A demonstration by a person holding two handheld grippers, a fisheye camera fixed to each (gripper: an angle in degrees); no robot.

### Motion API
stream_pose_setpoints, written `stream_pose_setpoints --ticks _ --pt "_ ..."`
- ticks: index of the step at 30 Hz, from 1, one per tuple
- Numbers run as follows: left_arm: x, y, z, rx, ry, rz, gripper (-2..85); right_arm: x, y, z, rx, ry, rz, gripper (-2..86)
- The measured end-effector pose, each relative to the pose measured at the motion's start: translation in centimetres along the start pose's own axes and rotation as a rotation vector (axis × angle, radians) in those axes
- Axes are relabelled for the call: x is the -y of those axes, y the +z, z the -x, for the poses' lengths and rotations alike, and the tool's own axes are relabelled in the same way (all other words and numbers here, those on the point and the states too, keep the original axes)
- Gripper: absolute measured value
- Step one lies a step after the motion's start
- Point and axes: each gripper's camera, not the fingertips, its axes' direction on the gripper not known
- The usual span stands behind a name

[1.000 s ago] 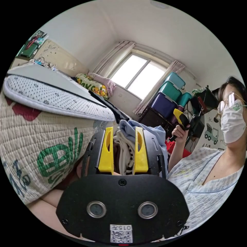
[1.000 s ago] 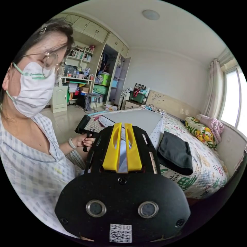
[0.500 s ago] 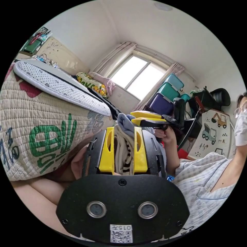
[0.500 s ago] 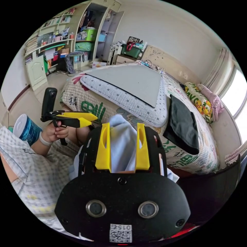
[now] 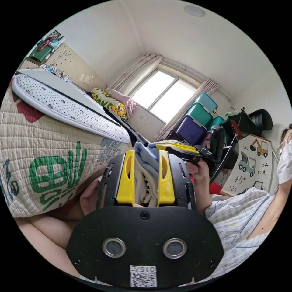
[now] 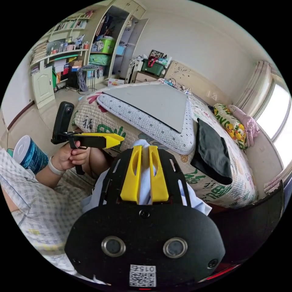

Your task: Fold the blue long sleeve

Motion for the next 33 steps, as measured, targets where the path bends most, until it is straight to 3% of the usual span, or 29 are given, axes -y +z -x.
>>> stream_pose_setpoints --ticks 7,11,15,20,23,27,33 --pt "2.5 2.1 0.5 -0.025 -0.008 0.031 13.7 -9.6 -9.8 -3.9 0.11 0.177 -0.344 4.8" --pt "4.4 6.6 -0.1 0.038 0.002 0.148 15.5 -14.7 -13.5 -5.0 0.103 0.228 -0.47 4.8" --pt "3.9 11.6 -1.1 -0.031 0.048 0.313 9.5 -18.1 -15.2 -5.4 0.045 0.266 -0.524 4.1" --pt "3.1 9.7 -3.2 0.013 0.113 0.207 4.3 -22.1 -18.4 -6.7 -0.086 0.346 -0.657 -0.5" --pt "3.1 7.8 -5.5 0.064 0.186 0.153 3.8 -23.7 -19.6 -7.7 -0.049 0.361 -0.667 -0.7" --pt "2.3 6.0 -6.6 0.056 0.218 0.102 3.5 -21.9 -17.1 -5.2 -0.037 0.255 -0.536 0.3" --pt "0.9 4.8 -7.4 -0.092 0.222 0.076 3.0 -15.8 -8.2 -1.0 0.167 0.135 -0.276 15.1"
